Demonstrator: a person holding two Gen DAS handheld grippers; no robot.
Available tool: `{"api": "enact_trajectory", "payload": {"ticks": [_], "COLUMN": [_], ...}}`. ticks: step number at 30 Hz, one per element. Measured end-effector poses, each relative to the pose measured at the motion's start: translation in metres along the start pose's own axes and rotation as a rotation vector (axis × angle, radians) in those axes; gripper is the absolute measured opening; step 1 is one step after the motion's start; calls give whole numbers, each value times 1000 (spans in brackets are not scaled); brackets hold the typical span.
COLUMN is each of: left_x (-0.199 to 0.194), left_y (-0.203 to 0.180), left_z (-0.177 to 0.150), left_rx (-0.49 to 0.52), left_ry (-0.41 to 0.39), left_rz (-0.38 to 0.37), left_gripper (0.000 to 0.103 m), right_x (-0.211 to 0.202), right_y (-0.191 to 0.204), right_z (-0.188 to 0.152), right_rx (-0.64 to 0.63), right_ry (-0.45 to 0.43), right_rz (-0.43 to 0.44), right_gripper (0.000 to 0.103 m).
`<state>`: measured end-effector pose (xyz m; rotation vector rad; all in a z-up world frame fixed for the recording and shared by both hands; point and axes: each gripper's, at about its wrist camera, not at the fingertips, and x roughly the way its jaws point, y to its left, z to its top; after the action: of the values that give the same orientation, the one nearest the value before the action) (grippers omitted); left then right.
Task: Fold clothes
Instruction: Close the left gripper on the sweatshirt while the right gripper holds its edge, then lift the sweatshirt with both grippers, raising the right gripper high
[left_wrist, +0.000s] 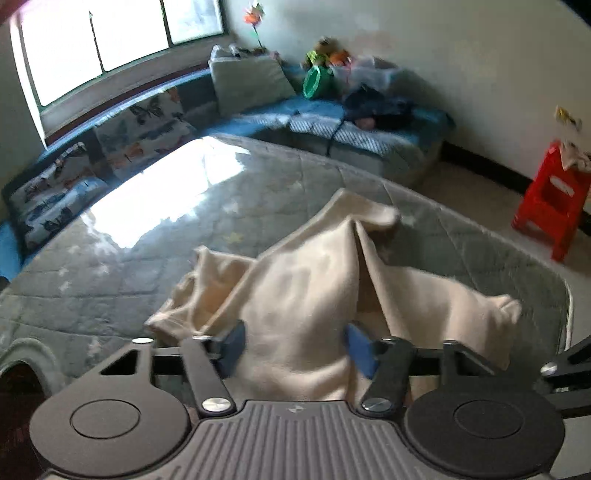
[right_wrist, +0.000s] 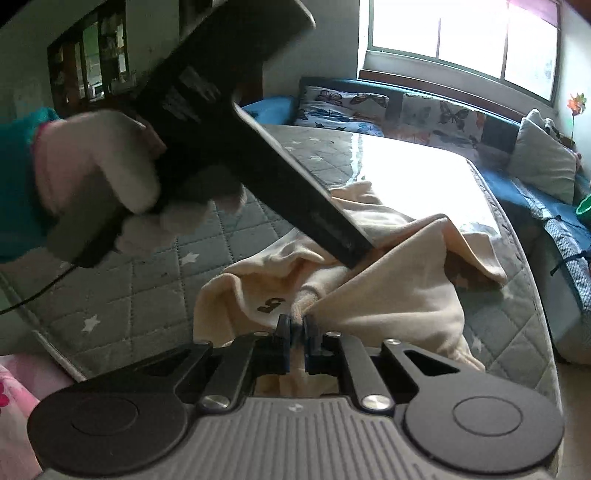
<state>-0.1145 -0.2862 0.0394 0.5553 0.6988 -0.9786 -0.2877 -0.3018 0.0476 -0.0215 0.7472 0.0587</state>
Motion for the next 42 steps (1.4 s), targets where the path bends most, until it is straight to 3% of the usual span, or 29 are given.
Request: {"api": "enact_trajectory", "payload": {"ticks": [2, 4, 10, 14, 15, 21, 33, 42], "left_x": [6, 3, -10, 6, 10, 9, -23, -45], "left_y": [2, 2, -8, -15, -14, 2, 37, 65], "left_z": [0, 1, 6, 8, 9, 7, -3, -23], "left_rx": [-5, -4, 46, 82, 74, 23, -110, -201], "left_ry": [12, -2, -66, -40, -31, -53, -112, -121], "left_rz": [-13, -23, -57, -44, -44, -56, -43, -41], "left_gripper": [36, 29, 33, 36, 36, 13, 11, 11], "right_x": [-2, -3, -3, -4, -4, -6, -15, -8], "right_y": [-1, -3, -6, -4, -5, -8, -17, -38], "right_z": [-2, -3, -4, -3, -3, -2, 7, 27], "right_rx": [10, 19, 32, 28, 29, 38, 64, 101], "right_ry": [1, 4, 5, 2, 1, 3, -17, -50], "right_rz": [-1, -2, 4, 6, 5, 2, -7, -72], "right_gripper": [6, 6, 7, 9, 9, 9, 18, 21]}}
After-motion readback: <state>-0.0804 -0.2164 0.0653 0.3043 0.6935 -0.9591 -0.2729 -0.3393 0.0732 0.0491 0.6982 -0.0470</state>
